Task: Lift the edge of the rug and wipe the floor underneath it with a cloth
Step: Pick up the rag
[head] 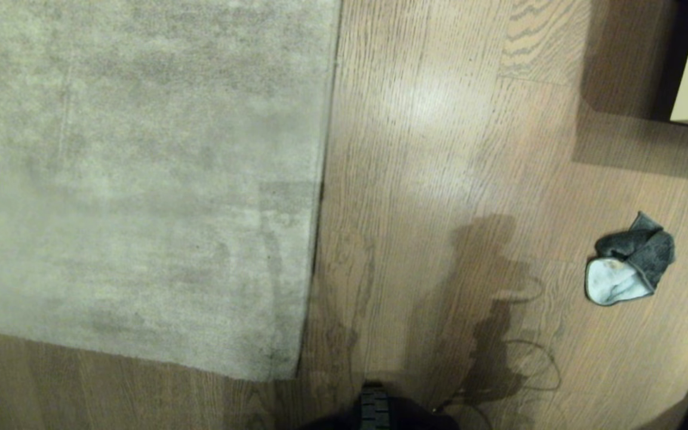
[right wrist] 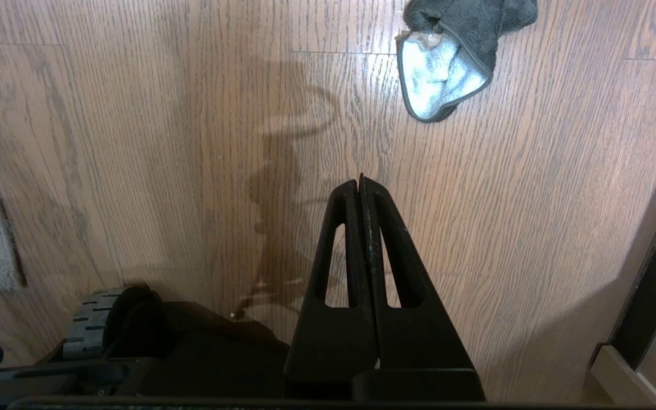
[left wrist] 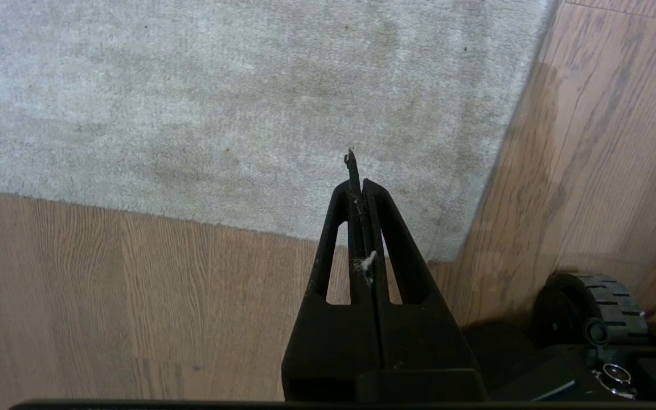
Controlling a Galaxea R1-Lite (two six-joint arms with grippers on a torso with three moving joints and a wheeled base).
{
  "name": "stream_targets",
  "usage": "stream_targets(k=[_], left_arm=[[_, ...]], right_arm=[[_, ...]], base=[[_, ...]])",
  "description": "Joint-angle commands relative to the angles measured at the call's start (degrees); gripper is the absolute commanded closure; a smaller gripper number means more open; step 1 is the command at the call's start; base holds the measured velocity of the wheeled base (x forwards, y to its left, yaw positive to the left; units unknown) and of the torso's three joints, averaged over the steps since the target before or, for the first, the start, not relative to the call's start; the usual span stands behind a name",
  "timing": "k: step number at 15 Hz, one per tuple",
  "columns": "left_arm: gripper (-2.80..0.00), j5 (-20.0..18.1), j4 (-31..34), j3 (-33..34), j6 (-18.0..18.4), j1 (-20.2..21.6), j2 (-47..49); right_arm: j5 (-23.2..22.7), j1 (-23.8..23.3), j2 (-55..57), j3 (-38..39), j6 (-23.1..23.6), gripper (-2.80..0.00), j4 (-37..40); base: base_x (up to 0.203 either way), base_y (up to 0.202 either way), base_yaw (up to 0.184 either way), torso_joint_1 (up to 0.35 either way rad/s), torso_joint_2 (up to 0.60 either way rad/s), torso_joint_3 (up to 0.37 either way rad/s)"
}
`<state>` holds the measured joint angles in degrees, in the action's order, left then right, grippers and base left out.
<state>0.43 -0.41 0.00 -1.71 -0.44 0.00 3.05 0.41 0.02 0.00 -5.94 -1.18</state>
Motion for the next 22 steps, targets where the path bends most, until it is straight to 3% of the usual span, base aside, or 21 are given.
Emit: stream_targets(k=[1,16,22], left_arm=[[0.00,0.0,0.0,0.0,-0.1,0.0,0.1],[0.00,0.0,0.0,0.0,-0.1,0.0,0.1],[0.00,0.0,0.0,0.0,-0.1,0.0,0.1]], right_arm=[[0.0,0.0,0.1,0.0,0.0,0.00,0.0],[0.1,0.0,0.0,0.0,0.4,0.00,0.0],[-1.9,0.0,0.0,0.0,4.4,0.00,0.4]], base=[[0.000,0.000,0.000,0.000,0.00,0.000],[0.000,0.000,0.000,0.000,0.00,0.000],[0.000,0.000,0.000,0.000,0.00,0.000]])
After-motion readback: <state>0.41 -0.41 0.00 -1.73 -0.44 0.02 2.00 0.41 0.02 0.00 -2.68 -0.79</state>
